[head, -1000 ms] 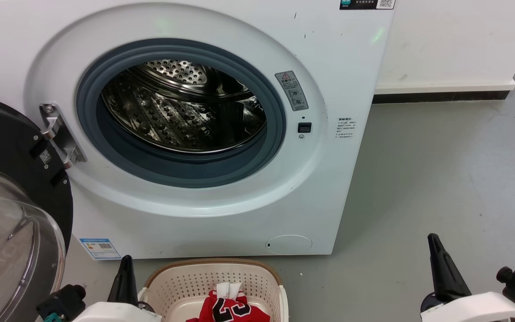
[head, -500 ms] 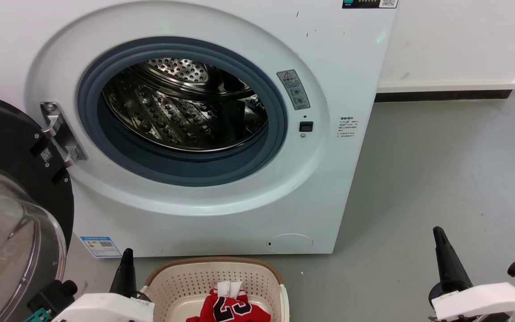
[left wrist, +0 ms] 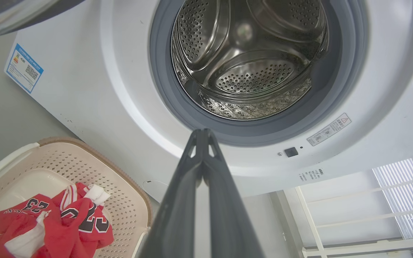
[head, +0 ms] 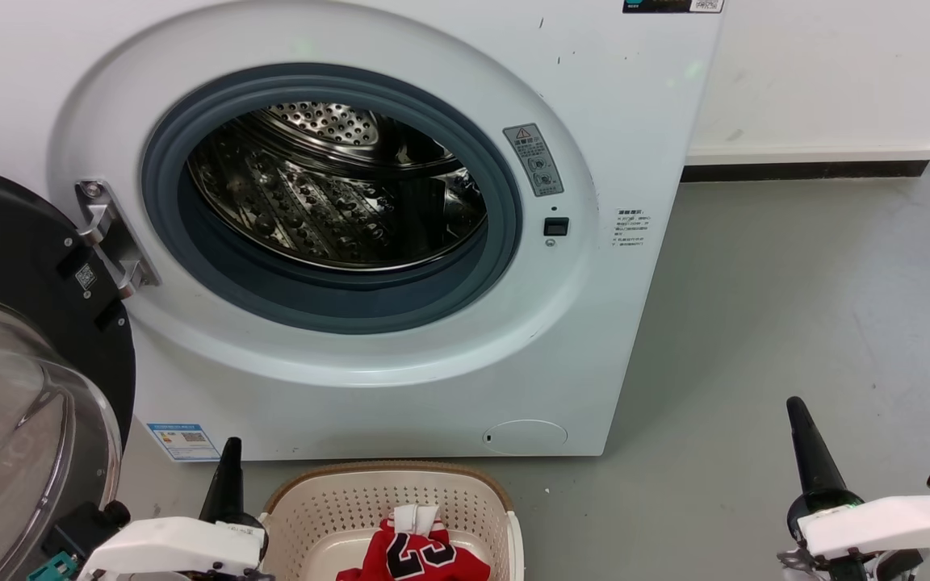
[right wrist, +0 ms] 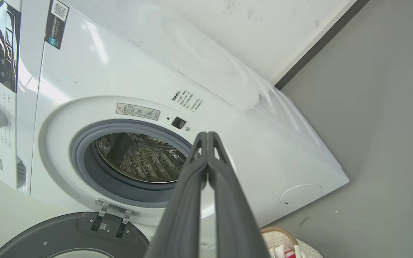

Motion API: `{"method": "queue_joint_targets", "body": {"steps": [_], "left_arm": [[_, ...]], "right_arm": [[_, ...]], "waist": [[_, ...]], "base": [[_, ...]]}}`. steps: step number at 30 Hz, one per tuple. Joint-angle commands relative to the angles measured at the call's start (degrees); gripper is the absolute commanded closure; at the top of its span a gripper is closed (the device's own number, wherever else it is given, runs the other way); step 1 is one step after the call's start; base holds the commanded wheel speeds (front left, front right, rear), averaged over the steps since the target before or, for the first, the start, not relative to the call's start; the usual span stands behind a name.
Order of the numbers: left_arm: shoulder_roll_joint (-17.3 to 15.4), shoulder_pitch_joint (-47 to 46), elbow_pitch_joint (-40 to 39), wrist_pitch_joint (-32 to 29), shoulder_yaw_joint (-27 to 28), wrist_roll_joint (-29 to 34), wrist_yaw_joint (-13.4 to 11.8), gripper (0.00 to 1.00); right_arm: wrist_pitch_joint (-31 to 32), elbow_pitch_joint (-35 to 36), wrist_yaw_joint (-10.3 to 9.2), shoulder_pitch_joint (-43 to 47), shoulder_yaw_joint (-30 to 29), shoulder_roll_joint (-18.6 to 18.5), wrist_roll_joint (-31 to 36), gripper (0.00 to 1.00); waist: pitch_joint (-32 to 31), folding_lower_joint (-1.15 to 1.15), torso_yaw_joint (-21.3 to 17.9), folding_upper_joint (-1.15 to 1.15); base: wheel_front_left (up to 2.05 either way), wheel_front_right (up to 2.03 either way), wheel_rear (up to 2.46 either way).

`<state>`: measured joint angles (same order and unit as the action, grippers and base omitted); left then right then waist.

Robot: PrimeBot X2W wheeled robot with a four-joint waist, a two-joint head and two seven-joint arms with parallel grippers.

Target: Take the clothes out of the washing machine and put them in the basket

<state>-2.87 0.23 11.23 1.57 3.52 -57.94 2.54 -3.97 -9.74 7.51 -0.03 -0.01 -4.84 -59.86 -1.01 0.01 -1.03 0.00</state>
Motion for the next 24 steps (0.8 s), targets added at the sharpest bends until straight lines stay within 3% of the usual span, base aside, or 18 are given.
{"method": "queue_joint_targets", "body": {"steps": [1, 24], "left_arm": [[0.0, -1.6, -0.4, -0.4, 0.2, -1.4, 0.5, 1.0], [0.0, -3.8, 1.0, -3.8, 1.5, -15.5, 2.5, 1.0]], "right_arm": [[0.3, 0.1, -0.01, -1.3, -0.3, -0.3, -1.6, 1.0], [3.7, -1.7, -0.02, -3.5, -1.8, -0.2, -15.8, 1.0]], "waist": [[0.0, 0.0, 0.0, 0.0], [0.4, 0.0, 0.4, 0.0]], "base": [[0.0, 0.0, 0.0], [0.0, 0.0, 0.0]]}}
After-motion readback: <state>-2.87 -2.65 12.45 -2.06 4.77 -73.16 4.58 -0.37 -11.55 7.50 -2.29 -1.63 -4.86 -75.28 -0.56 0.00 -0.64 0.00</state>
